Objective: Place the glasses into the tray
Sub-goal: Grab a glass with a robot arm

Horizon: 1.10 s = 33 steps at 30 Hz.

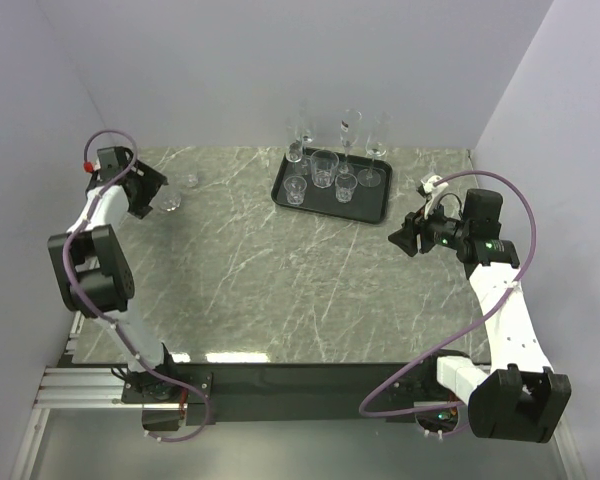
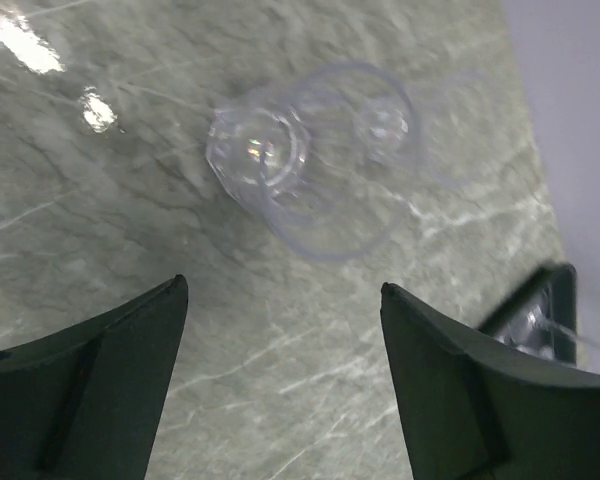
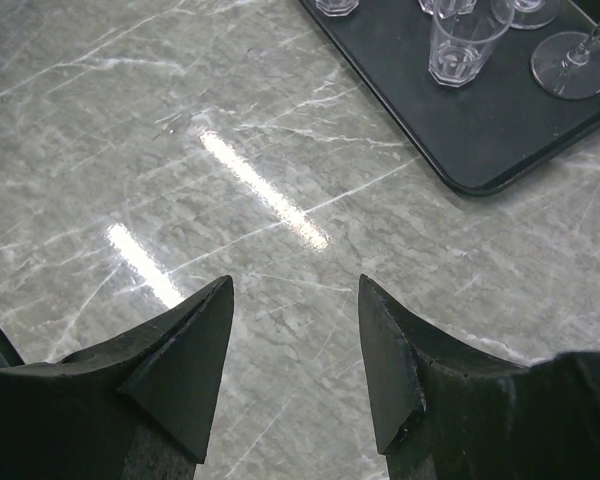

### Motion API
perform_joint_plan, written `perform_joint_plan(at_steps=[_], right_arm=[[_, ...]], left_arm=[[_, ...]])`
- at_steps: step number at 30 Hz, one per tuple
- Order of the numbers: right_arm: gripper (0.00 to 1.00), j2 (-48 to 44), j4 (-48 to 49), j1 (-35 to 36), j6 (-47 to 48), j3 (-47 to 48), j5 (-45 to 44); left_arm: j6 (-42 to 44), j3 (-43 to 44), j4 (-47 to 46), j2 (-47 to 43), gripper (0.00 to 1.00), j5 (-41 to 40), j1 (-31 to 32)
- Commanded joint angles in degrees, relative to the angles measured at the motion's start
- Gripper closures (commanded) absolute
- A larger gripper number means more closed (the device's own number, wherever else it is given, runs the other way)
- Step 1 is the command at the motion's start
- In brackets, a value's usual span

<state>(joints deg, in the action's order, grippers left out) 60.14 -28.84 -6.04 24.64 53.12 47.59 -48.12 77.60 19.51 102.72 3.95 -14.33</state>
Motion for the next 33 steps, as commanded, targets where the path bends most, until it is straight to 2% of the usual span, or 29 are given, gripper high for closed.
perform_joint_plan(at_steps=[1, 3, 9, 11, 14, 16, 17, 25, 31, 33], right_arm=[[0.40, -0.73, -0.25, -0.28, 0.76, 0.49, 1.19], [0.40, -0.73, -0.25, -0.28, 0.93, 0.40, 1.19], [0.40, -0.37, -0.25, -0.29, 0.85, 0.40, 1.10], [0.40, -0.20, -0.34, -0.29, 0.85, 0.40, 1.01], [0.40, -0.11, -0.25, -0.37, 0.85, 0.32, 0.92], [0.40, -0.11, -0.16, -0.37, 0.84, 0.31, 0.84], [0.40, -0.02, -0.16, -0.37, 0.84, 0.31, 0.92], [0.40, -0.11, -0.34, -0.37, 0.93, 0.31, 0.83], [0.40, -0.29, -0.34, -0.81, 1.02, 0.23, 1.01], [0.40, -0.46, -0.34, -0.81, 1.11, 0.23, 1.18]], left_arm=[[-2.59, 8.25, 7.98, 3.71, 0.17, -3.77, -0.26], [-2.77, 12.90, 12.11, 7.40, 0.18, -6.75, -0.26], [-3.03, 16.78, 13.45, 11.36, 0.24, -8.51, -0.26], [-3.21, 17.49, 14.33, 12.50, 0.33, -8.52, -0.26], [-3.30, 17.85, 14.77, 13.38, 0.39, -8.25, -0.26], [-3.38, 17.50, 14.59, 13.47, 0.51, -8.34, -0.26], [-3.21, 17.41, 14.33, 13.21, 0.52, -8.60, -0.26], [-2.68, 14.95, 12.66, 10.23, 0.85, -10.36, -0.26], [-0.66, 9.59, 9.24, 4.88, 1.00, -9.40, -0.26], [0.13, 5.73, 7.40, 2.41, 1.00, -7.47, -0.26]])
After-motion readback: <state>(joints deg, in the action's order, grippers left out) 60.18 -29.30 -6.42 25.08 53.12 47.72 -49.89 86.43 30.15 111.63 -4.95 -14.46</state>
